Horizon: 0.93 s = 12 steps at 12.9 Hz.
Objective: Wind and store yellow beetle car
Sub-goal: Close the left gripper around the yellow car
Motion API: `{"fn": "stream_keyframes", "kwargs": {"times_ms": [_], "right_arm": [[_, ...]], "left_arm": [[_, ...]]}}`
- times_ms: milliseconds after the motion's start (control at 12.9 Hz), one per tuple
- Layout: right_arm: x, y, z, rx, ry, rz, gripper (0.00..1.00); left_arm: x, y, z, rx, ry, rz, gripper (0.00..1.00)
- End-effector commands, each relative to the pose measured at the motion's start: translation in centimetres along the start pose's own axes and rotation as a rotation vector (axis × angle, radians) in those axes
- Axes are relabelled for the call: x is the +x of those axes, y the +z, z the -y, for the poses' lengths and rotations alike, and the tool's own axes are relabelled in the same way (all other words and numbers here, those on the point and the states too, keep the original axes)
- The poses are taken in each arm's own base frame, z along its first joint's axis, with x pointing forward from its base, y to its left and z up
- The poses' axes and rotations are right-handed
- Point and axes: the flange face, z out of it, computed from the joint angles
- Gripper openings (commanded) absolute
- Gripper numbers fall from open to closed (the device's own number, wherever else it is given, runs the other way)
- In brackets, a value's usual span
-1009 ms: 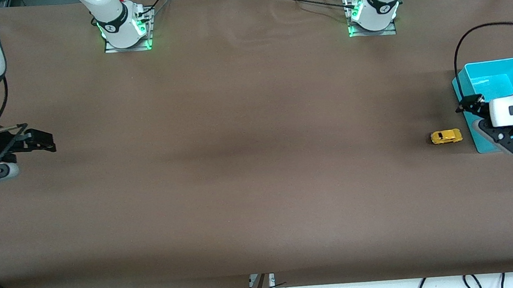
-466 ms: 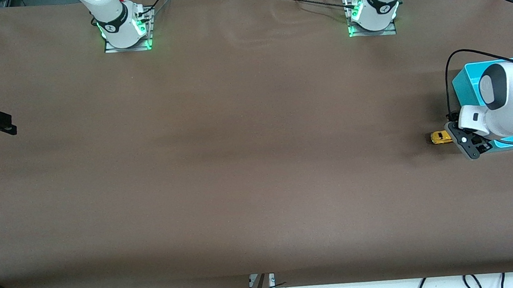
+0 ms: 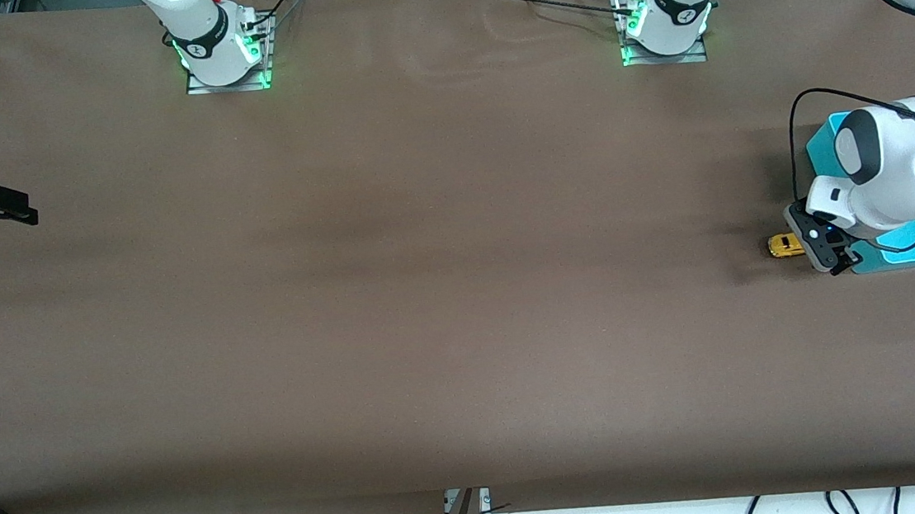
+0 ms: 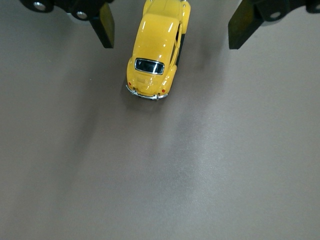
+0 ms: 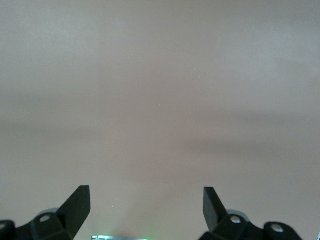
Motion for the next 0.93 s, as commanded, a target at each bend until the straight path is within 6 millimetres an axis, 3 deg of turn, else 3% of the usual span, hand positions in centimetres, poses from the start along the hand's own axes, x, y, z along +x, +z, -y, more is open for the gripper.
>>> {"fn": "stream_keyframes", "kwargs": {"times_ms": [0, 311, 388, 543, 621, 854], "right_arm": [[-2.0, -0.5, 0.4, -0.001, 0.057, -0.011, 1.00], [-1.8, -0.6, 1.8, -0.003, 0.087, -0.013, 1.00], [-1.4, -0.4, 1.9, -0.003, 0.074, -0.008, 1.00], [-0.8, -0.5, 1.6, -0.008, 0.078, -0.014, 1.00], [-0.6, -0.3, 1.6, -0.010, 0.076, -0.012, 1.00], [-0.3, -0.2, 1.5, -0.009, 0.078, -0.014, 1.00]], "left_arm": [[-0.6, 0.5, -1.6, 0.034, 0.033, 0.005, 1.00], [-2.6, 2.5, -1.6, 0.055, 0.038, -0.006, 0.99], [-2.6, 2.7, -1.6, 0.057, 0.042, -0.008, 0.91], [-2.5, 3.0, -1.7, 0.054, 0.044, -0.010, 0.36], [-2.4, 3.1, -1.7, 0.053, 0.045, -0.011, 0.20], [-2.2, 2.4, -1.6, 0.059, 0.050, -0.011, 0.11]]}}
